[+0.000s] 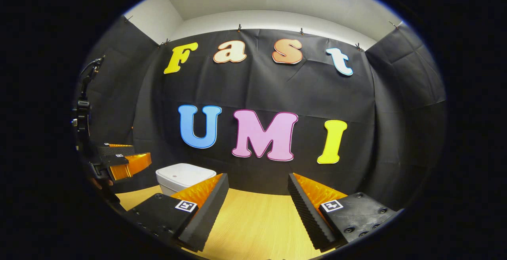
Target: Press the lid of the desktop garbage bin to open it, pick up the crumpled paper on the desktop and throw it into the bin, then pick up the pop can on the desktop and drop it into the bin, and finally close the garbage bin lid.
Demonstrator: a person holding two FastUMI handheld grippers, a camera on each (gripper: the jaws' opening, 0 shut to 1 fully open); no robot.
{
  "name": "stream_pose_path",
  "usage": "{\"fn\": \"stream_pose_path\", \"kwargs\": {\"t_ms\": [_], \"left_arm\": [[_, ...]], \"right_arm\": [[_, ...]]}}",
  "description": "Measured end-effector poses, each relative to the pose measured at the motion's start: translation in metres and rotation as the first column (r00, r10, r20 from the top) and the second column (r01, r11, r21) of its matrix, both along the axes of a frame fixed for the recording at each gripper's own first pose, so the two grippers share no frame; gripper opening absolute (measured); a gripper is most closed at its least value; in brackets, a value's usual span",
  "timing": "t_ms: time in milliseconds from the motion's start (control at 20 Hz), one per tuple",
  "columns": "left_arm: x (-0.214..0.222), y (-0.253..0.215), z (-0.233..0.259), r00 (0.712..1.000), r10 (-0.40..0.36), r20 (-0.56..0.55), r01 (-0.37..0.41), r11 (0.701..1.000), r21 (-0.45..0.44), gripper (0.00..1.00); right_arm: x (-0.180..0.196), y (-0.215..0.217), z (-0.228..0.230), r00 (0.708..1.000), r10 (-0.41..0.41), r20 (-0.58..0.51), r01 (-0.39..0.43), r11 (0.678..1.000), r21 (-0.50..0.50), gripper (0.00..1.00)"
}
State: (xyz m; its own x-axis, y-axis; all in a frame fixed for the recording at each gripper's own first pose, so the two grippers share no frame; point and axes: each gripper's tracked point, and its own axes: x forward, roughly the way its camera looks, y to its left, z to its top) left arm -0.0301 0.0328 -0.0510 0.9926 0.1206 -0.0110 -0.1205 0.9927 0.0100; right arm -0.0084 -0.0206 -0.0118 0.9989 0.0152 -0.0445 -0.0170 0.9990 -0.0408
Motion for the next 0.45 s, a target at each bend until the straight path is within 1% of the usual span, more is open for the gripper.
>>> {"fn": "stream_pose_path", "kwargs": {"t_ms": [150,450], "left_arm": [[0.000,0.008,-0.005,1.000,0.025,-0.016,-0.025,1.000,0.012,0.95],[0.001,0.011,-0.007,1.000,0.008,-0.022,-0.008,1.000,0.012,0.95]], "right_arm": [[0.000,0.002,-0.002,1.000,-0.003,-0.007,0.003,1.000,-0.004,0.97],[0.001,0.008,-0.008,1.000,-0.009,-0.021,0.009,1.000,0.005,0.97]]}}
